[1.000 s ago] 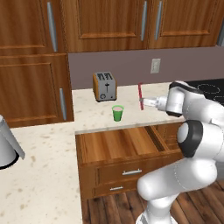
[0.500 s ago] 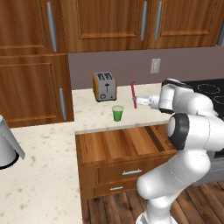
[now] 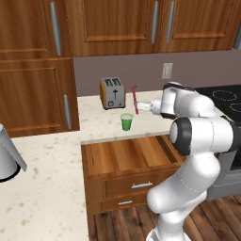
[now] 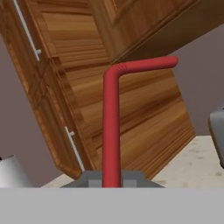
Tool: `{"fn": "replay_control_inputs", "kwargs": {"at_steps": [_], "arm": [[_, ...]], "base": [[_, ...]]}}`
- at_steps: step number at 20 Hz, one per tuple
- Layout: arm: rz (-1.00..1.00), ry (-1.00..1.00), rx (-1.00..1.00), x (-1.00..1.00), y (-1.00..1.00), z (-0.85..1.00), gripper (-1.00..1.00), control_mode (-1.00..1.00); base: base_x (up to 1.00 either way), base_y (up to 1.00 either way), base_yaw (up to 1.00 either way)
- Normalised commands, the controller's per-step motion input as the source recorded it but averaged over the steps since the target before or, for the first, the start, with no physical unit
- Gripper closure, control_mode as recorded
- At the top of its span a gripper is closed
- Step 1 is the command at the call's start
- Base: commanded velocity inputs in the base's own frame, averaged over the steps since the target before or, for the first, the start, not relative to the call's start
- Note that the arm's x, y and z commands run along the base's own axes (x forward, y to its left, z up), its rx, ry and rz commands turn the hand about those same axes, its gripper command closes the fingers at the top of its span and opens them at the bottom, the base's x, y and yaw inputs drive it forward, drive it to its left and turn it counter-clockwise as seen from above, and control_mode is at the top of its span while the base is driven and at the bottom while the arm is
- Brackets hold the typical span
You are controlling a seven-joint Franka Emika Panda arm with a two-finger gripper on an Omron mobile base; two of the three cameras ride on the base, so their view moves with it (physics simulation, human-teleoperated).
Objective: Pick up the straw from the left drawer and put it inside the smoothie cup.
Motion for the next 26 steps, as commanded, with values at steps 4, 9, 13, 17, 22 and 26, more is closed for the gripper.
{"fn": "replay_control_inputs", "kwargs": {"at_steps": [4, 9, 13, 17, 22, 26], "arm": [[0.00, -0.02, 0.00, 0.26, 0.17, -0.05, 1.00, -1.00], [0.00, -0.03, 0.00, 0.23, 0.03, -0.15, 1.00, -1.00], [0.00, -0.03, 0.00, 0.21, 0.00, -0.22, 1.00, -1.00], [0.00, -0.05, 0.00, 0.19, 0.00, -0.28, 1.00, -1.00], [0.00, -0.04, 0.00, 0.22, 0.00, -0.28, 1.00, -1.00], [0.00, -0.04, 0.00, 0.21, 0.00, -0.22, 1.00, -1.00]], "base": [[0.00, 0.00, 0.00], [0.00, 0.00, 0.00], [0.00, 0.00, 0.00], [0.00, 0.00, 0.00], [0.00, 0.00, 0.00], [0.00, 0.00, 0.00]]}}
